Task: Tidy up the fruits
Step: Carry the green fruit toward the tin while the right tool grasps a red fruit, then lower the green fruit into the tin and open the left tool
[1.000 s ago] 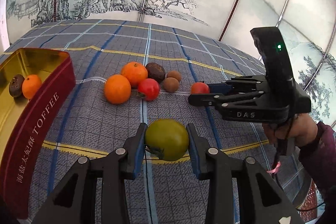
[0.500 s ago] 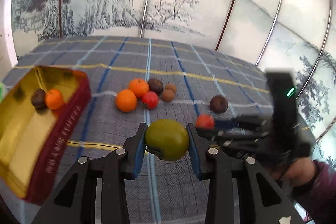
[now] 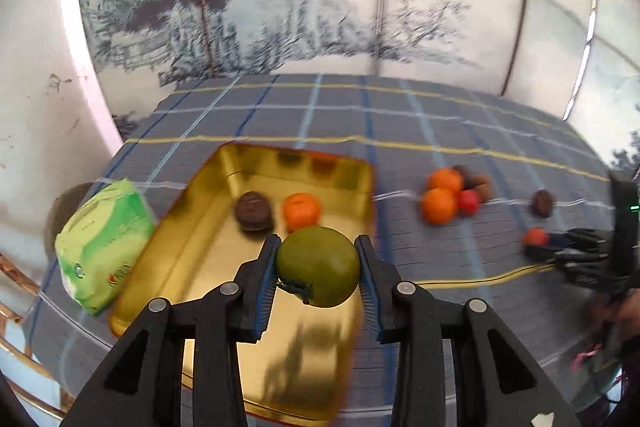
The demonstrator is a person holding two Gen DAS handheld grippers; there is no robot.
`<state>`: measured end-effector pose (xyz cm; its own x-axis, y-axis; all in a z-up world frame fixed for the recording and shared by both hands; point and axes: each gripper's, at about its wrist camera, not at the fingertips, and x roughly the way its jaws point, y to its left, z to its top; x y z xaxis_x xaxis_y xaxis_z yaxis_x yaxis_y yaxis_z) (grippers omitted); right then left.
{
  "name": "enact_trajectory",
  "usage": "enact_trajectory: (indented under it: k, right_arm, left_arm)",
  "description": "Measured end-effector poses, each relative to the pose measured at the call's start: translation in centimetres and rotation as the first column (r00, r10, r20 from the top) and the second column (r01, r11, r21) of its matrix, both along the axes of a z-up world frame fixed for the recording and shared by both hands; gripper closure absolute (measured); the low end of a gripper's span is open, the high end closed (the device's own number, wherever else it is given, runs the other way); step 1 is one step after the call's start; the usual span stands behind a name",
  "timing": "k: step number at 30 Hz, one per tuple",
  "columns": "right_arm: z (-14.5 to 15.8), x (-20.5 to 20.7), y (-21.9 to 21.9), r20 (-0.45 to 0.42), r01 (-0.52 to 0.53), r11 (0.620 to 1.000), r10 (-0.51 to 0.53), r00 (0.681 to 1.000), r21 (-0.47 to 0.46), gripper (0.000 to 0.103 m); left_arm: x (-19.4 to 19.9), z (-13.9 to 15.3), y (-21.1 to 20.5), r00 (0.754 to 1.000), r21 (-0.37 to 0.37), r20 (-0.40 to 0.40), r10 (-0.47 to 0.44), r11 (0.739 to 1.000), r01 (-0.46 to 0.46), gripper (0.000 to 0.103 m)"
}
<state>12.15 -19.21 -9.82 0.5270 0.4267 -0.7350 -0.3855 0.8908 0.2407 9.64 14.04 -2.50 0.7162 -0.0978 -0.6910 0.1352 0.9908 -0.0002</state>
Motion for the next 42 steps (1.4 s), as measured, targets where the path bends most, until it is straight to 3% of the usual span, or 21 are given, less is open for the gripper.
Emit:
enact_trajectory:
  k: [7,13,27,37,40,42]
  right_arm:
    - [0.0,-0.1,0.3,0.004,0.002,1.000,-0.002,1.000,-0.016,0.067]
    - [0.0,0.0,0.0,0.006,0.009,1.000,-0.009,1.000,-0.022,0.067]
    - [0.0,0.0,0.1,0.007,0.016,1.000,-0.015,1.000,-0.027,0.067]
    - [0.0,-0.1,0.1,0.008,0.016,0.999,-0.015,1.000,-0.030,0.067]
    - [0.0,-0.1,0.1,0.008,0.016,0.999,-0.016,1.000,-0.029,0.067]
    - [0.0,-0.1,0.2,0.009,0.016,0.999,-0.016,1.000,-0.031,0.067]
  left_arm:
    - [2.2,-2.1,2.2,0.999,0.054,-0.026,0.020,0.998,-0.018,0.070]
    - [3.8,-3.5,4.4,0.996,0.040,-0.070,0.058,0.998,-0.055,0.070]
    - [4.5,-3.6,5.7,0.998,0.052,-0.031,0.061,0.997,-0.059,0.069]
    - [2.8,-3.2,5.5,0.996,-0.018,-0.011,0.085,0.996,-0.085,0.069]
    - [1.7,-2.9,5.2,0.994,-0.032,-0.002,0.107,0.994,-0.107,0.064]
    - [1.0,-2.5,4.9,0.992,-0.038,0.013,0.123,0.992,-0.123,0.048]
